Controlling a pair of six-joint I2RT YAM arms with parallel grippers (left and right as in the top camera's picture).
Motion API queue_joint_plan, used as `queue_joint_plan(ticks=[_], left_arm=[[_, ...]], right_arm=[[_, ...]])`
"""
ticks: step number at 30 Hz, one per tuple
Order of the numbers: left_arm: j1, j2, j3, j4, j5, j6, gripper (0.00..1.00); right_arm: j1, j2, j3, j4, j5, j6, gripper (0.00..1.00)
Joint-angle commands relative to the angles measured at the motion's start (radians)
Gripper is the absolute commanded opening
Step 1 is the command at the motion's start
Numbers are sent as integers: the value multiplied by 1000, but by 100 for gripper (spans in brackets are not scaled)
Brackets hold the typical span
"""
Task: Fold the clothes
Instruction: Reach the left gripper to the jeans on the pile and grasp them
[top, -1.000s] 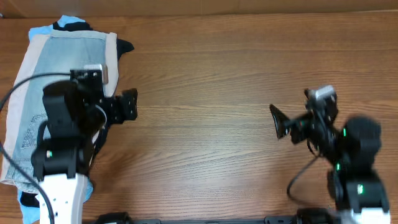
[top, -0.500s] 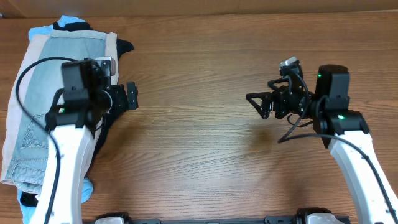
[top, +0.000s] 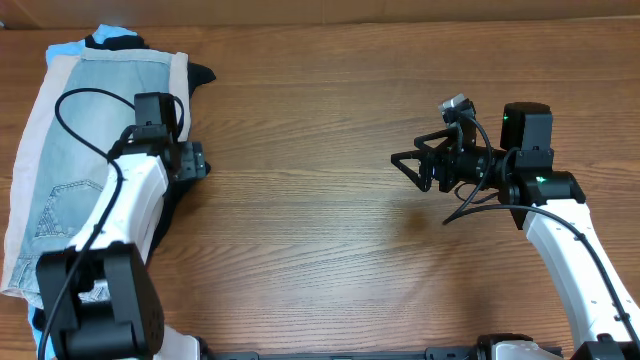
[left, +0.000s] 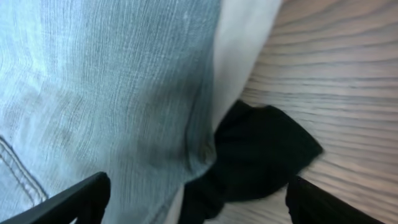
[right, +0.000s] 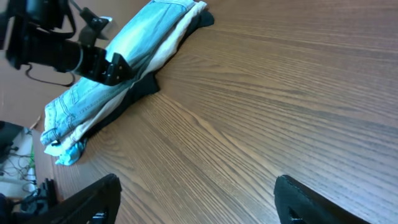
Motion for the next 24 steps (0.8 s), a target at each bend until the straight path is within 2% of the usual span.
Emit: queue_joint_plan(ticks=[1, 3, 7, 12, 16, 20, 24], left_arm=[[6, 40, 19, 14, -51, 35, 90], [6, 54, 19, 13, -52, 35, 91], [6, 71, 19, 10, -66, 34, 78], [13, 108, 19, 33, -66, 34, 77], [29, 130, 19, 36, -67, 35, 70], [39, 130, 19, 37, -66, 34, 40], [32, 130, 20, 44, -66, 34, 34]], right_arm=[[4, -2, 21, 3, -1, 1, 80], [4, -2, 21, -6, 16, 0, 78], [4, -2, 21, -23, 30, 0, 77], [4, -2, 21, -25, 30, 0, 77], [4, -2, 21, -25, 30, 0, 77], [4, -2, 21, -24, 30, 0, 77], [4, -2, 21, -25, 41, 0, 77]])
